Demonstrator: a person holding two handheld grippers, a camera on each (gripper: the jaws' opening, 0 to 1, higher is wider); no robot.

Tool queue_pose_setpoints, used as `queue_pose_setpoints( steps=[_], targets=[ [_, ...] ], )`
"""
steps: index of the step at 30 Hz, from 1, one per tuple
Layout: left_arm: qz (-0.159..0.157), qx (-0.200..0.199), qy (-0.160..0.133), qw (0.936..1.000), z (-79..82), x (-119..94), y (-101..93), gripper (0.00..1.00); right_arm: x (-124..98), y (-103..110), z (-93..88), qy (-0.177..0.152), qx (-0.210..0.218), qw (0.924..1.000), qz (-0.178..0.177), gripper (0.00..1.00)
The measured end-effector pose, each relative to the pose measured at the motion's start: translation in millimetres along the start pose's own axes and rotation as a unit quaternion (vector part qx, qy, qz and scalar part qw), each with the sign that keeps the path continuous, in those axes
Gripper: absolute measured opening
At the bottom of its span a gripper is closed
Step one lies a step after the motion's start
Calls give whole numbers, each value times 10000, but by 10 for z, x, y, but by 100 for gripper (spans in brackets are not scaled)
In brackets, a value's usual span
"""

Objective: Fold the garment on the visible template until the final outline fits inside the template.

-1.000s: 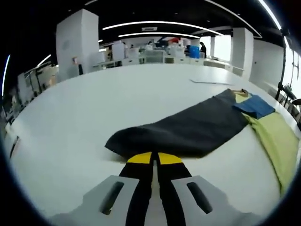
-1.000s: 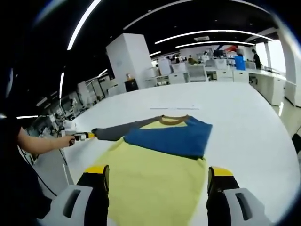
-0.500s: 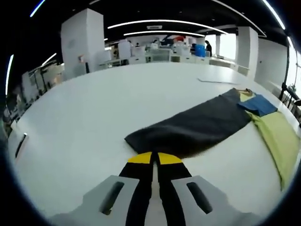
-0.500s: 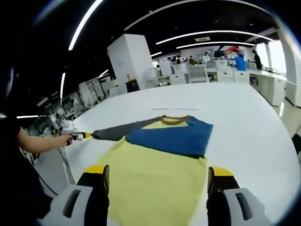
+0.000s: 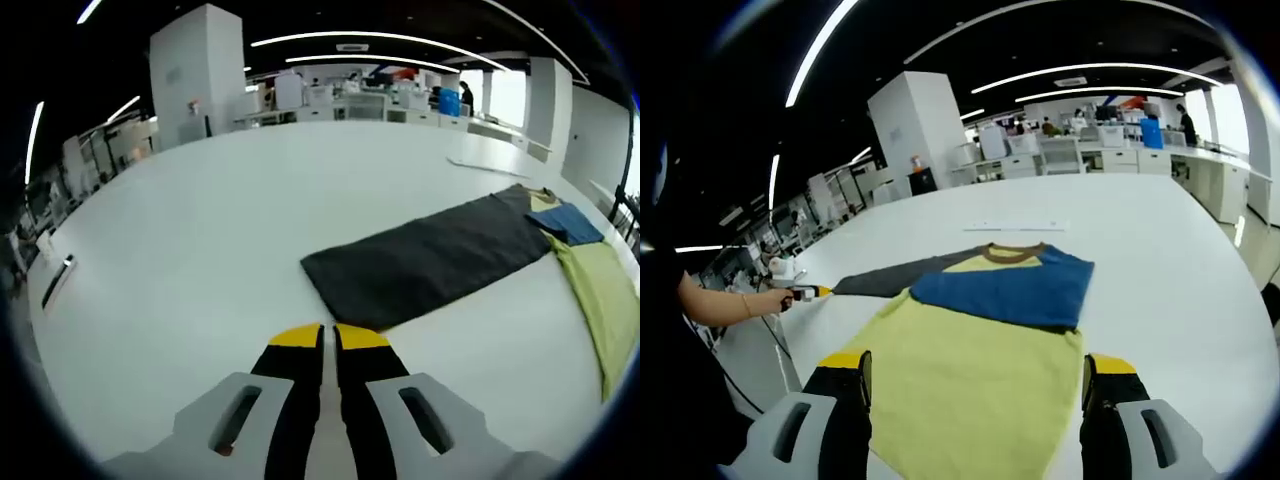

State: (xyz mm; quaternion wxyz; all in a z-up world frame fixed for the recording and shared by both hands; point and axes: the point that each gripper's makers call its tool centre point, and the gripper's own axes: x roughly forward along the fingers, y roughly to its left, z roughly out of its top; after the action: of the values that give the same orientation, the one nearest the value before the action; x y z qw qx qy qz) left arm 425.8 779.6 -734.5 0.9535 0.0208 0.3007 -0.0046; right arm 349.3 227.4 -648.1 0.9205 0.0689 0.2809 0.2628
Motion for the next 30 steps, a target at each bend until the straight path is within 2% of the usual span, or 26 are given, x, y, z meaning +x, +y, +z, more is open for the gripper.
queue_pose_setpoints(
  steps=[3,8,12,17,22,24,29,30],
  targets=[
    [-6,-108,-51,9999,36,-9,-24,7,-5,9,8,-27,19,10000,10,86],
    [-89,-601,-199,9980,169,-8,-65,15,-17,17,-9,-7,2,10000,10,86],
    [-119,-731,-298,9968,239,11,-74,18,-20,21,-40,28,-31,10000,-10,86],
    [-174,-771,-242,9966,222,52,-133,21,-20,20,-61,38,-13,10000,-16,85],
    [-110,-798,-44,9967,102,133,-172,27,-18,15,-76,61,-27,10000,-27,85],
    [-108,-737,109,9972,37,170,-194,26,-16,17,-75,59,-27,10000,-26,85],
    [-22,-702,242,9972,-36,213,-183,24,-16,36,-62,46,-62,10000,13,86],
    [10,-677,134,9976,4,214,-168,23,-18,36,-60,43,-76,10000,10,86]
  ],
)
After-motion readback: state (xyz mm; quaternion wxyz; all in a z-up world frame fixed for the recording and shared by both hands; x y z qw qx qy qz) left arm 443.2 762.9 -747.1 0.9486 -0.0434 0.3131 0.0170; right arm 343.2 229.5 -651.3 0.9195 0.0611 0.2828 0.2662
